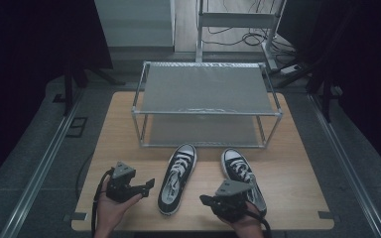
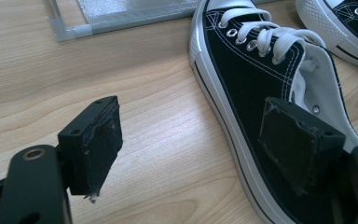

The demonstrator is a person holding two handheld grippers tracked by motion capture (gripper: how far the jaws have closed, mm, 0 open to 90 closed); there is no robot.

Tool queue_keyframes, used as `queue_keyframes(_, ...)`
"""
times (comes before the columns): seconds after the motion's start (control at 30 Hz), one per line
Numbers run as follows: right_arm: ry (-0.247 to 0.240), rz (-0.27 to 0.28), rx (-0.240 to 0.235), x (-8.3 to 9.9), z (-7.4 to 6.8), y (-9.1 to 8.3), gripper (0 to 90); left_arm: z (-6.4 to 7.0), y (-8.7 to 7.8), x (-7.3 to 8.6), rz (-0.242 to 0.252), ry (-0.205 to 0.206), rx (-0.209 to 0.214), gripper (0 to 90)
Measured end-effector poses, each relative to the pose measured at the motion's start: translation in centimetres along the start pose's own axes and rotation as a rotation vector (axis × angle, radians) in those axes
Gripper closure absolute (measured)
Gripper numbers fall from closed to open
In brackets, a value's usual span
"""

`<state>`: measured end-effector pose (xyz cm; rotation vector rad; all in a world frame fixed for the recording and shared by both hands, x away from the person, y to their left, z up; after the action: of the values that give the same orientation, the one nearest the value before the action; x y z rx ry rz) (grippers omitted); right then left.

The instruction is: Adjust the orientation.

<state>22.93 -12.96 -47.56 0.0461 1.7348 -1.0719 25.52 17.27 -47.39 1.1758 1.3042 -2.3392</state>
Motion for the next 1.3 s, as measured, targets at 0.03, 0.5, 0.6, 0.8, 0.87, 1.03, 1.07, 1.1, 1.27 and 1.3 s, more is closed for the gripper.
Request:
queue_keyframes(0.03, -0.015, -0.027, -0.019, 0.0, -0.8, 1.9, 90.0, 0.0, 0.0, 0.0, -0.001, -0.001, 0.001, 21.0)
queue_keyframes(0.5, -0.056, -0.06, -0.111, -0.9, -4.5, 8.5, 90.0, -0.4, -1.0, 0.0, 0.025, -0.015, 0.005, 20.8)
queue_keyframes(0.6, -0.024, -0.043, -0.125, -1.0, -4.9, 9.0, 87.6, -0.6, -1.3, -0.1, 0.031, -0.017, 0.005, 20.6)
queue_keyframes(0.8, -0.022, 0.012, -0.092, -1.7, -4.3, 6.3, 68.0, -0.6, -0.9, -0.1, 0.007, -0.016, 0.024, 19.9)
queue_keyframes(0.87, -0.027, 0.026, -0.064, -1.8, -4.0, 5.4, 59.3, -0.3, -0.6, -0.3, -0.007, -0.002, 0.026, 19.6)
queue_keyframes(1.03, 0.057, 0.112, 0.017, -1.2, -1.1, 0.1, 38.2, 0.8, 0.1, -1.2, -0.037, 0.043, 0.05, 18.7)
queue_keyframes(1.07, 0.073, 0.123, 0.025, -1.0, -0.6, -0.7, 36.8, 1.0, 0.1, -1.4, -0.038, 0.045, 0.05, 18.6)
queue_keyframes(1.1, 0.087, 0.13, 0.029, -0.7, -0.1, -1.4, 36.0, 1.2, 0.3, -1.6, -0.04, 0.047, 0.061, 18.6)
queue_keyframes(1.27, 0.119, 0.14, 0.066, 0.1, 1.9, -3.3, 34.7, 2.2, 0.8, -2.5, -0.071, 0.071, 0.076, 18.6)
queue_keyframes(1.3, 0.135, 0.147, 0.069, 0.3, 2.4, -3.6, 34.7, 2.5, 1.0, -2.8, -0.08, 0.079, 0.077, 18.6)
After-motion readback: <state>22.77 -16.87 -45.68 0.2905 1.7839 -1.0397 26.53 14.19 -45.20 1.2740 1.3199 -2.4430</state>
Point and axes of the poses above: each handheld gripper's, and its own axes: y roughly forward along the jaws, x roughly out of its underside, z roughly to its right, the point moved 2 cm from there along y, roughly forward along the jaws, and after that the axes turned 10 degrees about x, right-handed, at the moved point
